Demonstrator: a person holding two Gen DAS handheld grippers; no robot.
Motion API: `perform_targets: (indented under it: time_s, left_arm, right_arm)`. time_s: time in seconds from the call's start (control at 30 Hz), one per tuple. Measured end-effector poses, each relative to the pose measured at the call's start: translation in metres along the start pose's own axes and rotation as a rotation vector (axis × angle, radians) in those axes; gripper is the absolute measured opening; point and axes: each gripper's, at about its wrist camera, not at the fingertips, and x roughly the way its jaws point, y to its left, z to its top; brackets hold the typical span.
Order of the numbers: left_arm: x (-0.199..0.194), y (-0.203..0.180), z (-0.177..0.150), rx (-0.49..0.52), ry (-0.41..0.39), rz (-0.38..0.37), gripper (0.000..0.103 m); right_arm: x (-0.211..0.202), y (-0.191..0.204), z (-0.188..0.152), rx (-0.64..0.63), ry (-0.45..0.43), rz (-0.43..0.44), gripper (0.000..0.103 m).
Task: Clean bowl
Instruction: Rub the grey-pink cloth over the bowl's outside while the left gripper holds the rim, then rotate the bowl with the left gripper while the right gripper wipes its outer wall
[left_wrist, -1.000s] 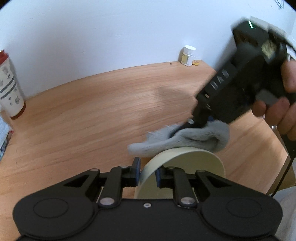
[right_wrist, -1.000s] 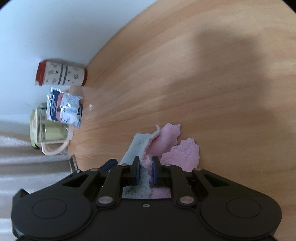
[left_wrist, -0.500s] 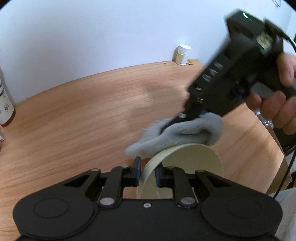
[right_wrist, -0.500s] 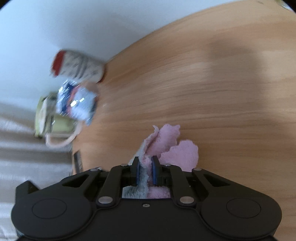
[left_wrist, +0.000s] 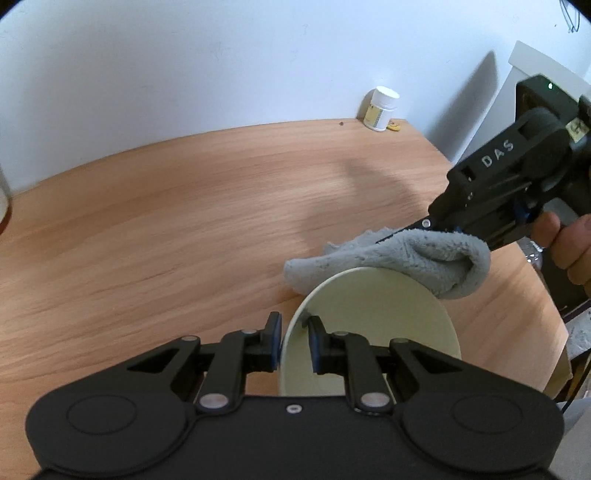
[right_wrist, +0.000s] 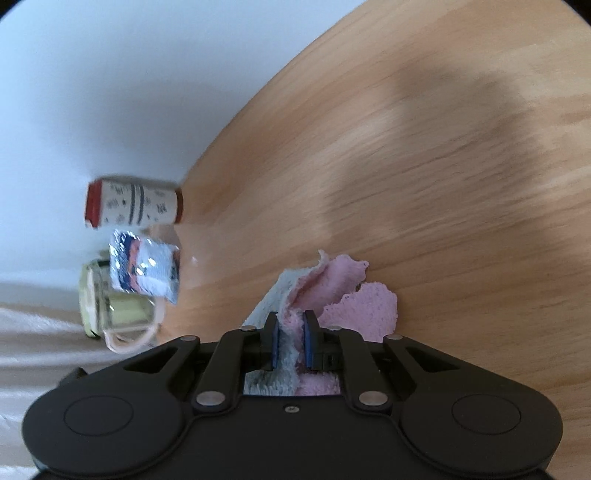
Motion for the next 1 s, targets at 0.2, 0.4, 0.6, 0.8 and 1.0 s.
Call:
perform_targets:
  time_s: [0.2,0.4,0.6,0.8,1.0]
  left_arm:
    - [0.004,0.0,-0.001,-0.011,0.017,-0.017,0.014]
    - [-0.002,0.012,-0.006,-0.19,0.033,-0.049,0.015]
    - [-0.016,0.027,-0.027,-0.472,-0.007,-0.022,0.022]
    - [-0.044,0.026,-0.066,-0.794,-0.062,0.048,0.032]
    - [-0.066,-0.004,-0.089,-0.912,-0.141,0.053,0.033]
  right_arm:
    - [-0.001,-0.007,0.004,0.026,-0.031,0.011,0.014]
    - [-0.001,-0.01,0.006,0.01,-0.051,0.011,0.014]
    - [-0.012,-0.006,0.01,-0.059,-0.107,0.012,0.014]
    - [-0.02,-0.001,0.011,-0.134,-0.099,0.005,0.014]
    - [-0.026,0.005,0.014,-0.209,-0.079,0.017,0.014]
